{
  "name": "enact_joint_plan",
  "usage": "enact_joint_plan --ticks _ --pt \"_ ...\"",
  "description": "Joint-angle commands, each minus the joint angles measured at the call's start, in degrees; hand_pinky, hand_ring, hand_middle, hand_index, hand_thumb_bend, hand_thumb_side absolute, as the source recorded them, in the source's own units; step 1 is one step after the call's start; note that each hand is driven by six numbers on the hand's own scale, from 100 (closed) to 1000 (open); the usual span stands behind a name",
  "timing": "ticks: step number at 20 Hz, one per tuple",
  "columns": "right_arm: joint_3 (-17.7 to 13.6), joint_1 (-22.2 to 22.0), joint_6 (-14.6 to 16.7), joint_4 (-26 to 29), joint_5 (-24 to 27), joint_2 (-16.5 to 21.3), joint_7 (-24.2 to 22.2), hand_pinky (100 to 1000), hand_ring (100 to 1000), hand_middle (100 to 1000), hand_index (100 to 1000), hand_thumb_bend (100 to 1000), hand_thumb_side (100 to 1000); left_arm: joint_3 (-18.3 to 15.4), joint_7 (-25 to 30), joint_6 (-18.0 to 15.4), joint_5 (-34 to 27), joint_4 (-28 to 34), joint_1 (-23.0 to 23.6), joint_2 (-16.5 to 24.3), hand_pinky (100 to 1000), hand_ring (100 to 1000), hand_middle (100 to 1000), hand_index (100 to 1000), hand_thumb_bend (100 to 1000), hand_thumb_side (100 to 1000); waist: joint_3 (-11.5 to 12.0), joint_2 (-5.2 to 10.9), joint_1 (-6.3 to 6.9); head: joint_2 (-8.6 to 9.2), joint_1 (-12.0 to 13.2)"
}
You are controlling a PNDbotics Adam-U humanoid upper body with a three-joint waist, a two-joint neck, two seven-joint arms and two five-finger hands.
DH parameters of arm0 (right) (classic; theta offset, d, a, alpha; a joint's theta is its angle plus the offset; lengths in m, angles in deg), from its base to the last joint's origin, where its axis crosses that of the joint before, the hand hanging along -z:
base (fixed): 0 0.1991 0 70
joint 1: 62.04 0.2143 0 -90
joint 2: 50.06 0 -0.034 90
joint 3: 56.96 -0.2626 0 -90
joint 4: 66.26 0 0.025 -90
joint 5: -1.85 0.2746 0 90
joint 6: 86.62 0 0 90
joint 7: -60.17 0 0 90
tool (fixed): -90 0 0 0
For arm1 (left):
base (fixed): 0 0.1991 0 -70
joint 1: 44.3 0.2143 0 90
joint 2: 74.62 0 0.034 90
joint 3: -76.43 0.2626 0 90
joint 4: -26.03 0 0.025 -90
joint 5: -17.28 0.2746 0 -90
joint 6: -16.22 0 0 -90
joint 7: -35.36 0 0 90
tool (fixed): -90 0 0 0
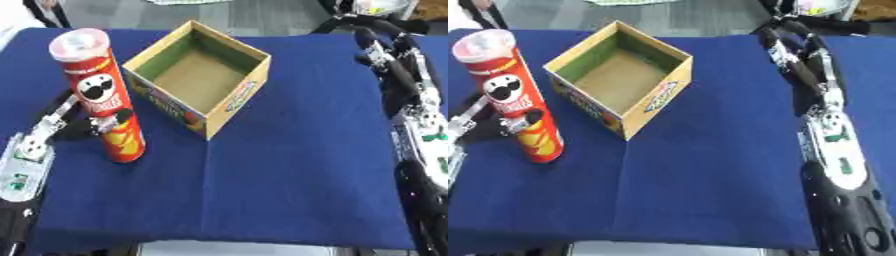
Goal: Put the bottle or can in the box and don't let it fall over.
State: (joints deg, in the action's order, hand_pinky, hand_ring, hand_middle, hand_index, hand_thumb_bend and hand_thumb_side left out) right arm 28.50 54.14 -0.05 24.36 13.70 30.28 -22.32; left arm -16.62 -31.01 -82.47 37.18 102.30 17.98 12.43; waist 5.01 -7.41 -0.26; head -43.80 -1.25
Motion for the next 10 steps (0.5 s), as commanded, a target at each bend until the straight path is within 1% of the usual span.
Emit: enact_joint_plan --ticks 1,6,10 --pt "-0.2 0.7 0.1 0.8 0.3 0.6 0.2 764 958 1000 809 654 359 -0.2 -0.2 0.7 -1.1 1.4 -0.6 0.6 1000 720 490 520 179 528 0.1 0.65 0.11 -0.31 0.0" --pt "-0.2 0.6 0.0 0.8 0.4 0.6 0.3 764 958 1000 809 654 360 -0.2 -0.3 1.3 -2.4 3.1 -0.9 0.6 1000 702 472 488 109 523 0.1 0.71 0.12 -0.30 -0.2" --pt "-0.2 0.6 0.0 0.8 0.4 0.6 0.3 764 958 1000 809 653 360 -0.2 -0.7 2.1 -3.4 4.2 -1.2 0.6 1000 688 460 469 100 515 0.0 0.66 0.15 -0.26 -0.3"
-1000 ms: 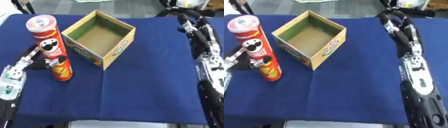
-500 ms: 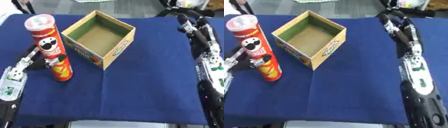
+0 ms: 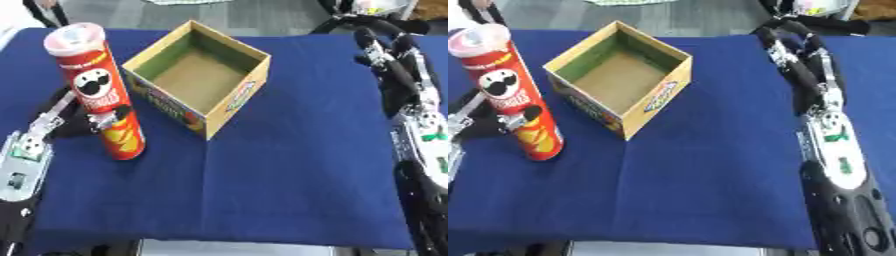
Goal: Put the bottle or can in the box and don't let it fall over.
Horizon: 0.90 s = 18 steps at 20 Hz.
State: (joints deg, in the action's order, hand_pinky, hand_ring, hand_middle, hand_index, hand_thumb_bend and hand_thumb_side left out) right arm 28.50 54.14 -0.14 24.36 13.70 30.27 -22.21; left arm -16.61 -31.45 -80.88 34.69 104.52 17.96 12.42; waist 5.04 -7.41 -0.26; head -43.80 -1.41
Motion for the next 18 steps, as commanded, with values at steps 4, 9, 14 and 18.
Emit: enact_joint_plan --ticks 4,9,14,18 --pt "-0.2 0.6 0.1 0.8 0.5 0.6 0.2 765 958 1000 809 653 359 -0.3 -0.6 1.4 -1.9 2.8 -1.3 0.5 1000 674 447 451 100 508 0.0 0.63 0.20 -0.31 -0.1" --pt "-0.3 0.6 0.1 0.9 0.4 0.6 0.2 765 958 1000 809 653 360 -0.6 -1.2 2.6 -3.3 4.3 -1.9 0.6 1000 666 441 451 100 508 -0.1 0.66 0.22 -0.32 -0.2" --pt "-0.4 0.8 0.2 1.0 0.4 0.7 0.3 764 958 1000 809 653 361 -0.3 -1.9 3.2 -4.8 4.7 -5.2 1.7 1000 661 436 451 100 482 -0.1 0.52 0.24 -0.32 0.0" --pt "-0.5 1.2 0.2 1.2 0.4 0.7 0.3 764 957 1000 809 653 365 0.2 -2.9 2.8 -5.6 3.5 -9.3 2.7 1000 661 435 450 100 465 -0.7 0.25 0.17 -0.31 0.4"
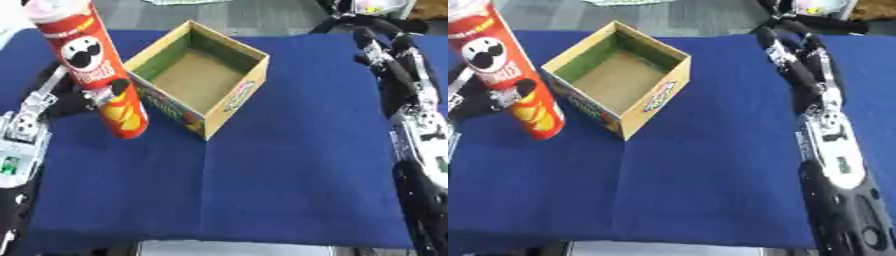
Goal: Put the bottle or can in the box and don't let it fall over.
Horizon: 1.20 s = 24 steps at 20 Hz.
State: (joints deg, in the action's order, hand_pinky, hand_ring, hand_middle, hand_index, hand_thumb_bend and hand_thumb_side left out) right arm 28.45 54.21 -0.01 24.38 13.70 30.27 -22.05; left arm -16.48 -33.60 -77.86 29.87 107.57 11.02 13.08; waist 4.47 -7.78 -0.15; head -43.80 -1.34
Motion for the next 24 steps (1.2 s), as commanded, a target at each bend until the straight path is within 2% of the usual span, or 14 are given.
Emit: enact_joint_plan --ticks 1,12,24 --pt "-0.4 1.3 0.1 1.2 0.4 0.6 0.2 764 957 1000 809 653 365 0.1 -1.1 -0.4 -0.8 -0.1 -3.3 2.2 1000 661 434 450 100 466 -0.3 0.53 0.04 -0.28 0.5" --pt "-0.1 3.6 0.1 2.3 0.5 -0.4 0.0 765 957 1000 809 653 371 -1.8 -4.7 0.0 0.7 -6.0 -12.5 1.7 1000 657 427 452 100 464 -3.1 -1.43 -0.62 2.31 2.7" --pt "0.6 6.0 -0.1 3.1 0.7 -1.8 -0.7 764 957 1000 809 651 370 -3.8 -8.2 -0.9 5.1 -12.4 -19.0 1.2 1000 659 429 461 100 482 -6.3 -4.24 -0.88 5.81 5.6"
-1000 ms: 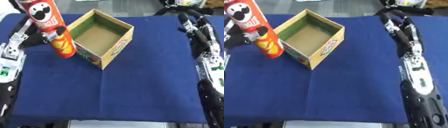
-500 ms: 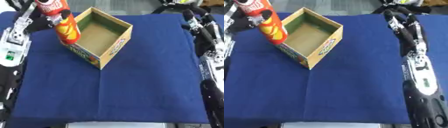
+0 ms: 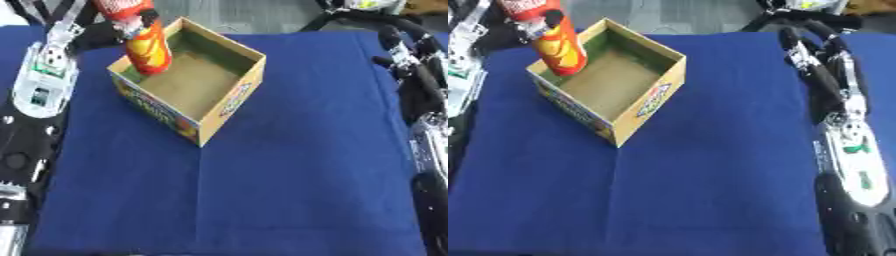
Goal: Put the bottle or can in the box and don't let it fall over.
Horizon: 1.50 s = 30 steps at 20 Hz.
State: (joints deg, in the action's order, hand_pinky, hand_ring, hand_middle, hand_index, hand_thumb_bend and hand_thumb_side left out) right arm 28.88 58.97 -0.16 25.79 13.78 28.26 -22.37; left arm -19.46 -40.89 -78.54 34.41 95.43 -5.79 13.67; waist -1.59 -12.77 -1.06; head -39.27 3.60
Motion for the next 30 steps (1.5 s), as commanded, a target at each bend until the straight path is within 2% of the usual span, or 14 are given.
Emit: enact_joint_plan --ticks 1,11,15,17,18,20,21,22,24,26,30 --pt "0.3 1.5 0.1 1.7 0.7 -0.1 -0.4 764 957 1000 809 651 371 -1.0 -1.3 -0.3 0.8 -0.7 -2.8 0.6 1000 658 428 460 100 483 -0.6 0.51 -0.01 1.60 1.0" --pt "1.5 3.2 -0.2 2.1 0.9 -1.9 -1.6 764 958 1000 809 650 368 -2.2 -4.0 -2.0 3.4 -6.3 -7.3 0.4 1000 667 439 488 100 512 -2.7 -1.48 -0.24 3.28 2.7" --pt "2.0 3.8 -0.2 2.2 0.9 -2.5 -2.1 764 958 1000 809 649 370 -2.5 -4.4 -3.3 3.9 -8.5 -8.8 0.9 1000 684 475 550 100 529 -3.5 -1.97 -0.17 3.77 3.5" --pt "2.3 4.0 -0.3 2.3 1.0 -2.8 -2.4 764 958 1000 809 649 369 -2.8 -4.6 -4.1 4.5 -9.6 -9.3 1.2 1000 706 512 611 140 544 -4.0 -2.22 -0.10 4.14 3.7" --pt "2.4 4.1 -0.3 2.3 1.0 -2.9 -2.5 764 958 1000 809 649 368 -2.9 -4.7 -4.6 4.9 -10.2 -9.5 1.3 1000 733 555 695 200 555 -4.2 -2.30 -0.07 4.29 3.8" --pt "2.6 4.2 -0.4 2.4 1.0 -3.0 -2.7 764 958 1000 809 649 368 -3.1 -4.7 -5.7 6.6 -11.3 -9.7 1.6 1000 790 677 903 394 583 -4.4 -2.42 0.04 4.38 3.9" --pt "2.7 4.2 -0.4 2.3 1.0 -3.0 -2.8 763 958 1000 809 649 368 -3.1 -4.4 -6.2 7.7 -11.8 -9.7 1.8 1000 802 707 967 473 605 -4.4 -2.46 0.09 4.33 3.9" --pt "2.7 4.2 -0.4 2.3 1.0 -2.9 -2.8 763 958 1000 809 649 367 -3.2 -3.9 -6.6 8.8 -12.1 -9.7 1.9 1000 810 716 1000 605 663 -4.3 -2.48 0.15 4.25 3.8" --pt "2.7 4.1 -0.4 2.3 1.1 -2.8 -2.9 763 958 1000 809 649 366 -3.4 -3.0 -7.0 11.2 -12.7 -9.6 2.2 1000 823 726 1000 882 734 -4.2 -2.50 0.22 4.16 3.8" --pt "2.8 4.1 -0.5 2.2 1.1 -2.8 -2.9 763 958 1000 809 649 366 -3.6 -2.1 -7.1 13.4 -13.2 -9.6 2.3 1000 822 720 1000 922 752 -4.1 -2.49 0.18 4.17 3.8" --pt "2.7 4.3 -0.4 2.2 1.2 -2.7 -2.9 763 958 1000 808 649 366 -4.1 -1.0 -6.9 15.0 -13.4 -9.5 2.4 1000 817 715 1000 898 766 -4.0 -2.45 0.05 3.98 3.6"
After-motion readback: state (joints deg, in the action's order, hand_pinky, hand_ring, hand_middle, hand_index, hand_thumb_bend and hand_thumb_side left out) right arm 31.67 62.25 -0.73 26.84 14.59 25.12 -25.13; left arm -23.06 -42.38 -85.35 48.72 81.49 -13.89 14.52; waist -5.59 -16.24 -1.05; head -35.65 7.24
